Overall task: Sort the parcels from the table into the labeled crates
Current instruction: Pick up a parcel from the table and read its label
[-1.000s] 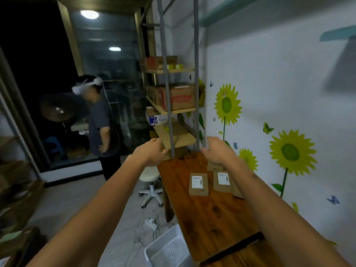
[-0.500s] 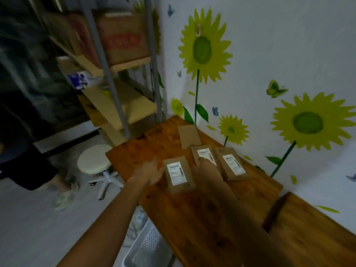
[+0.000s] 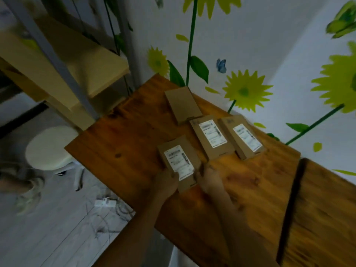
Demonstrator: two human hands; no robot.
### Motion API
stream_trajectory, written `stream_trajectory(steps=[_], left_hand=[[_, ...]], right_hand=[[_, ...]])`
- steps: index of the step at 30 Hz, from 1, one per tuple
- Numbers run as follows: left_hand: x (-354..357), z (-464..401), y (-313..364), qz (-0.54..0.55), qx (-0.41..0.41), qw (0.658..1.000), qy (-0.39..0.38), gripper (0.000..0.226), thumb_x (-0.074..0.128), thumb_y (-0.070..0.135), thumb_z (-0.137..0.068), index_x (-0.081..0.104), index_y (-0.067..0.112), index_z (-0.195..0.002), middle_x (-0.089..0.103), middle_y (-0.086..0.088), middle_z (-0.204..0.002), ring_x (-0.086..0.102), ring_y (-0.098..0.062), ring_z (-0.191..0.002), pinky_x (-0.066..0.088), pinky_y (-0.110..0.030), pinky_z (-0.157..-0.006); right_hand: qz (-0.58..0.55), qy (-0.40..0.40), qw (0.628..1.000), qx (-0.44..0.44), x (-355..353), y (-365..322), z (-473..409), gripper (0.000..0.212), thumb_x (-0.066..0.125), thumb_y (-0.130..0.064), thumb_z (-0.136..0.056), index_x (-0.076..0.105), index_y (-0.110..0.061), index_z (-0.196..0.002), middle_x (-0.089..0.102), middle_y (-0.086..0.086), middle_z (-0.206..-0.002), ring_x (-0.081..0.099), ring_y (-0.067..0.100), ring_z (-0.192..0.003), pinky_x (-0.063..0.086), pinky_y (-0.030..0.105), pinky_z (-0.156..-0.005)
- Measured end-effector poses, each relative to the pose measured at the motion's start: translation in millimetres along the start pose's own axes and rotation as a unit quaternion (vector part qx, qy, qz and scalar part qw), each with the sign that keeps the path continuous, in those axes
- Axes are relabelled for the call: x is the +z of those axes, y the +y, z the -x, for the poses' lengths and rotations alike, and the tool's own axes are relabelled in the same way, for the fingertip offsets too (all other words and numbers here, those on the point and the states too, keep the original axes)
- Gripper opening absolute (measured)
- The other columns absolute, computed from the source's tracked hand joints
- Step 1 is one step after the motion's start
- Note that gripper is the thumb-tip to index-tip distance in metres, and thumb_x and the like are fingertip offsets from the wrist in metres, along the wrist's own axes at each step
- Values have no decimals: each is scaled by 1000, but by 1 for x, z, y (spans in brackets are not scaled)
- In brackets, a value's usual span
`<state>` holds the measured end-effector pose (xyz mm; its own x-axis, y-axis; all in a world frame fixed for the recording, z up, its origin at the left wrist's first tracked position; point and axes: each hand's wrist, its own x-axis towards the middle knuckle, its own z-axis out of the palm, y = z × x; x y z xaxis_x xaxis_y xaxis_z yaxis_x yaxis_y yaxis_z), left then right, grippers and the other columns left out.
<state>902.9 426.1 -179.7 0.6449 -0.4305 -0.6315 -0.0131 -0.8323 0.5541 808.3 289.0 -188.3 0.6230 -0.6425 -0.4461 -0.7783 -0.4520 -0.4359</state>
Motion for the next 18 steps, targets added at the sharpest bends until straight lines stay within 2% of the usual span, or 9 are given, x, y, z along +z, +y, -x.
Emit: stream_trajectory(steps=[2, 4, 6, 7, 8, 11, 14, 16, 18], left_hand=[[10, -11, -7, 51, -9, 998, 21, 45, 50, 36, -103, 49, 6, -137, 58, -15, -135, 58, -32, -120, 50, -42, -98], [17, -20, -12, 86, -13, 995, 46, 47, 55, 41, -100, 47, 11, -135, 60, -12, -130, 63, -29, -110, 58, -40, -82], [20, -21, -14, 131, -10, 990, 55, 43, 58, 36, -99, 44, 14, -134, 59, -11, -130, 64, -27, -108, 54, -28, -64], [19, -18, -13, 149, -5, 987, 59, 41, 58, 33, -100, 42, 16, -133, 57, -10, -131, 63, -27, -109, 50, -24, -60], [16, -12, -12, 175, 1, 983, 58, 40, 58, 30, -100, 40, 19, -135, 56, -9, -134, 61, -27, -111, 50, -24, -62], [-11, 9, -5, 229, 46, 972, 32, 45, 59, 34, -99, 38, 29, -139, 54, -5, -135, 60, -26, -112, 57, -41, -83], [-58, 33, 19, 225, 98, 969, -28, 40, 63, 35, -97, 47, 33, -134, 55, 0, -131, 61, -20, -107, 56, -41, -85], [-90, 52, 47, 176, 152, 970, -71, 37, 67, 30, -95, 56, 30, -131, 59, -1, -129, 64, -20, -104, 58, -42, -84], [-113, 83, 84, 78, 201, 970, -112, 34, 70, 25, -92, 64, 28, -126, 64, 1, -119, 67, -16, -100, 60, -40, -84]], right_hand=[[-46, 4, 999, 20, 12, 4, -5, 38, 53, -35, -102, 48, -18, -135, 62, 6, -124, 63, 20, -103, 57, 33, -84], [-91, 0, 995, 32, 16, 6, -5, 43, 59, -30, -100, 46, -20, -139, 63, 3, -123, 63, 12, -96, 53, 21, -71], [-125, 3, 992, 33, 16, 9, 4, 44, 64, -26, -98, 47, -20, -139, 65, 0, -120, 63, 8, -94, 48, 14, -65], [-151, 2, 988, 36, 15, 10, 11, 40, 65, -25, -97, 50, -21, -134, 66, -2, -118, 65, 6, -92, 51, 15, -65], [-169, -3, 985, 39, 13, 10, 21, 34, 66, -25, -96, 51, -23, -127, 67, -3, -115, 65, 4, -91, 53, 16, -65], [-208, -6, 977, 37, -9, 3, 57, 18, 67, -29, -97, 54, -23, -107, 67, -7, -101, 64, 2, -82, 48, 11, -57], [-200, 34, 979, 3, -52, -5, 97, 16, 63, -38, -98, 59, -23, -94, 68, -7, -87, 62, 1, -69, 45, 13, -54], [-170, 120, 977, -36, -91, -6, 122, 18, 60, -45, -98, 60, -27, -97, 64, -10, -94, 58, 0, -76, 44, 14, -63], [-93, 196, 973, -83, -129, -4, 147, 32, 60, -47, -97, 57, -29, -124, 53, -10, -122, 46, 3, -112, 41, 23, -94]])
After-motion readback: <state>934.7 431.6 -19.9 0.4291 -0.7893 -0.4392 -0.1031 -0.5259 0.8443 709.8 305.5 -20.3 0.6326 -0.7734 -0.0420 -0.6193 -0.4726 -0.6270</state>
